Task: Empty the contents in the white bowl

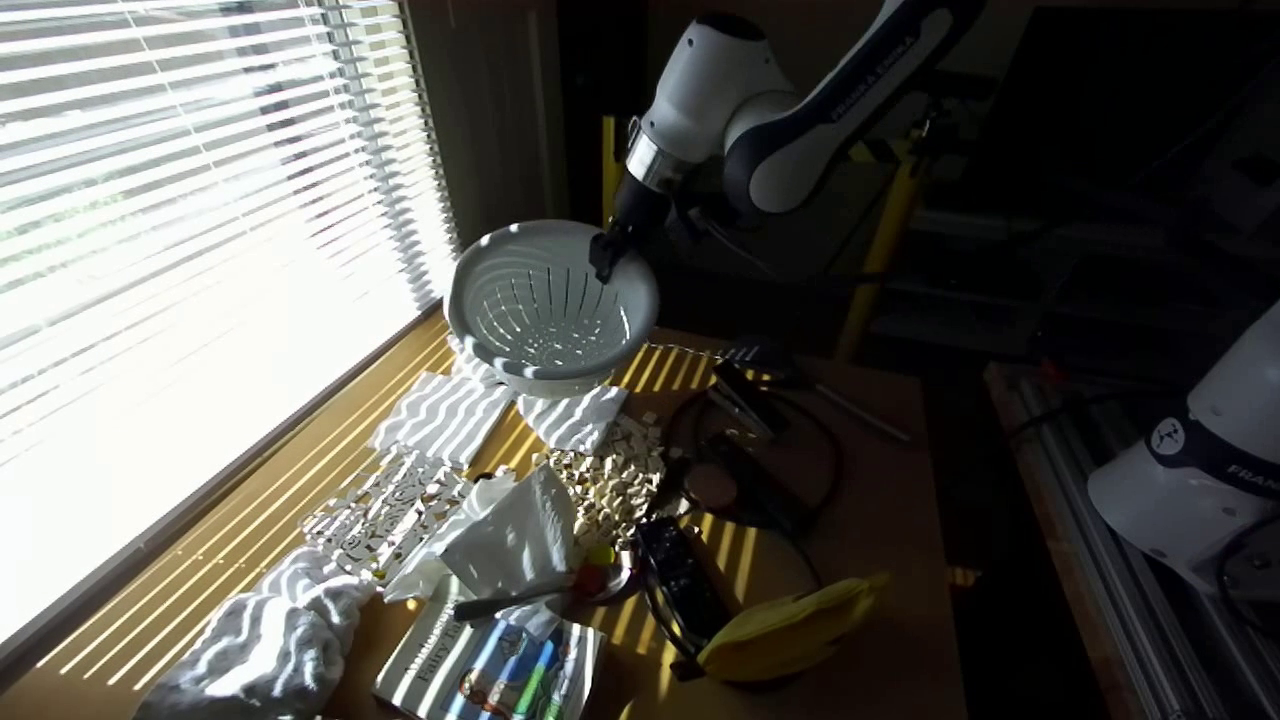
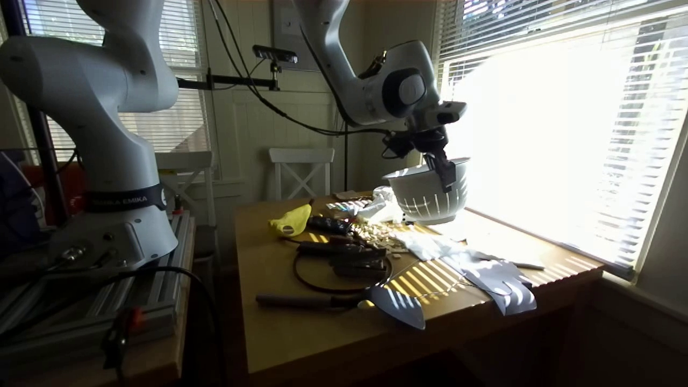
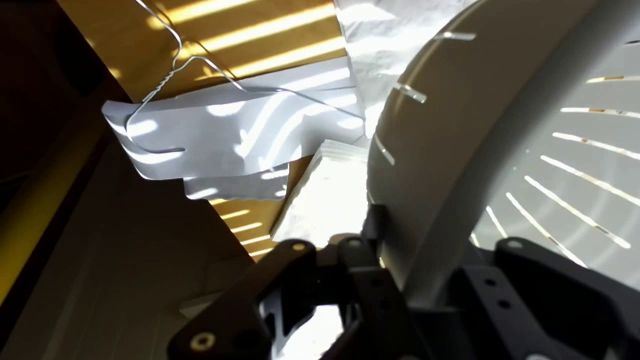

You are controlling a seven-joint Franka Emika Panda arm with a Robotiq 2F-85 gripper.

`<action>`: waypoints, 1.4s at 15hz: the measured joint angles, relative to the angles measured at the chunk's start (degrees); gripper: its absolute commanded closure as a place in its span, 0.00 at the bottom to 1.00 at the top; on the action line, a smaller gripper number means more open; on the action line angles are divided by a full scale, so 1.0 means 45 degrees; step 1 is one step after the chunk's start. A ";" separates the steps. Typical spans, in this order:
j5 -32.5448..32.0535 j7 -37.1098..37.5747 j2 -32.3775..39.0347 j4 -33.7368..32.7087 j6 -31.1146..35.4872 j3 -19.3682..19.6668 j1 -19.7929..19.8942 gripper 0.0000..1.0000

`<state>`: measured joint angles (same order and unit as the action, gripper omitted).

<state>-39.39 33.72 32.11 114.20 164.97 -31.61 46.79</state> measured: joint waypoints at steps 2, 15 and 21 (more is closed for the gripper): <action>0.1814 -0.0853 0.0025 -0.0995 -0.1390 -0.1393 0.1058 0.88; 0.7747 -0.2288 -0.0578 -0.2103 -0.4094 0.5162 -0.5667 0.97; 0.9388 -0.0615 0.0064 -0.2120 -0.4136 0.7776 -0.8780 0.97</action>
<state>2.85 30.95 32.40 104.66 146.36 3.39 7.28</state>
